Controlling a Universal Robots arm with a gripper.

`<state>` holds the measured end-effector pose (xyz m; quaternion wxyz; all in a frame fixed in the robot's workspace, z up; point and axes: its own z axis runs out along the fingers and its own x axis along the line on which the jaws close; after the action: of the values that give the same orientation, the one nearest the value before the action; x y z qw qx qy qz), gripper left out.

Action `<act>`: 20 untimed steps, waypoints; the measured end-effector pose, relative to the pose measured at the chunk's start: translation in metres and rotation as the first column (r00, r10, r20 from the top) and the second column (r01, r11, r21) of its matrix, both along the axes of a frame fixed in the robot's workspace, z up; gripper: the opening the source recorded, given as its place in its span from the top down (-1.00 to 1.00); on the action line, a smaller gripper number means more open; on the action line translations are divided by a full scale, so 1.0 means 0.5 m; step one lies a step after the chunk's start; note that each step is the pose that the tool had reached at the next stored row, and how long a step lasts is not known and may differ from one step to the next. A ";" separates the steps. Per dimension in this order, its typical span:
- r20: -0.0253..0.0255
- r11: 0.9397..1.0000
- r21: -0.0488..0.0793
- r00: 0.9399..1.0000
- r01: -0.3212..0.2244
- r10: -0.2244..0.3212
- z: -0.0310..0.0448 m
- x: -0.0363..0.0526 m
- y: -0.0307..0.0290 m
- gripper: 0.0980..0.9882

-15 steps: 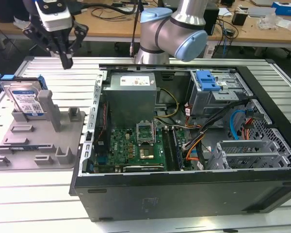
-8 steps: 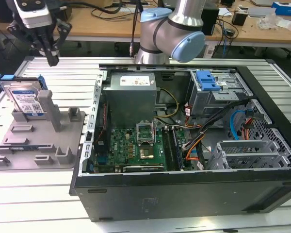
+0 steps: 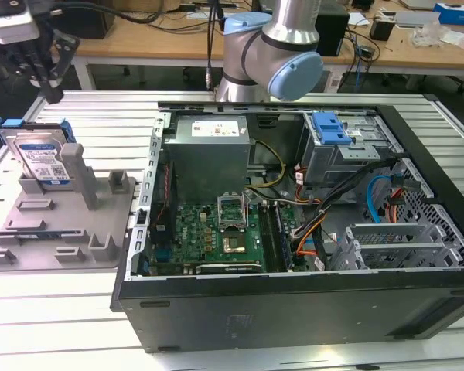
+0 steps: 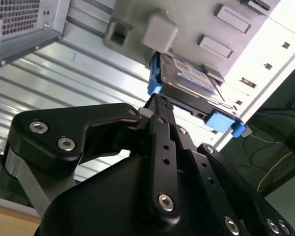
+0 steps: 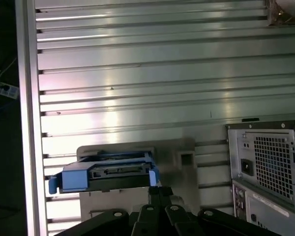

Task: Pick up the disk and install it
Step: 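Reach for the disk, then pick up the disk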

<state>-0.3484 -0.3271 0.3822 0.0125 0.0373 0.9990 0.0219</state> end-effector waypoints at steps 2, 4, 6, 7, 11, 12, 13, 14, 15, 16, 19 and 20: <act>0.000 1.000 0.000 1.000 0.000 0.000 -0.001 -0.020 0.005 0.98; 0.000 1.000 0.000 1.000 0.000 0.000 -0.001 -0.020 0.005 0.98; 0.000 1.000 0.000 1.000 0.000 0.000 -0.001 -0.020 0.005 0.98; 0.000 1.000 0.000 1.000 0.000 0.000 -0.001 -0.021 0.005 0.98; 0.000 1.000 0.000 1.000 0.000 0.000 -0.001 -0.022 0.005 0.98; 0.000 1.000 0.000 1.000 0.000 0.000 -0.001 -0.022 0.005 0.98; 0.000 1.000 0.000 1.000 0.000 0.000 -0.001 -0.022 0.005 0.98; 0.000 1.000 0.000 1.000 0.000 0.000 -0.001 -0.022 0.005 0.98; 0.000 1.000 0.000 1.000 0.000 0.000 -0.001 -0.022 0.005 0.98; 0.000 1.000 0.000 1.000 0.000 0.000 -0.001 -0.022 0.005 0.98; -0.009 1.000 0.000 1.000 0.000 0.000 -0.002 -0.022 0.005 0.98; -0.014 1.000 0.000 1.000 -0.001 0.001 -0.002 -0.022 0.005 0.98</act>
<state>-0.3593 -0.3244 0.3813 0.0057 0.0368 0.9991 0.0216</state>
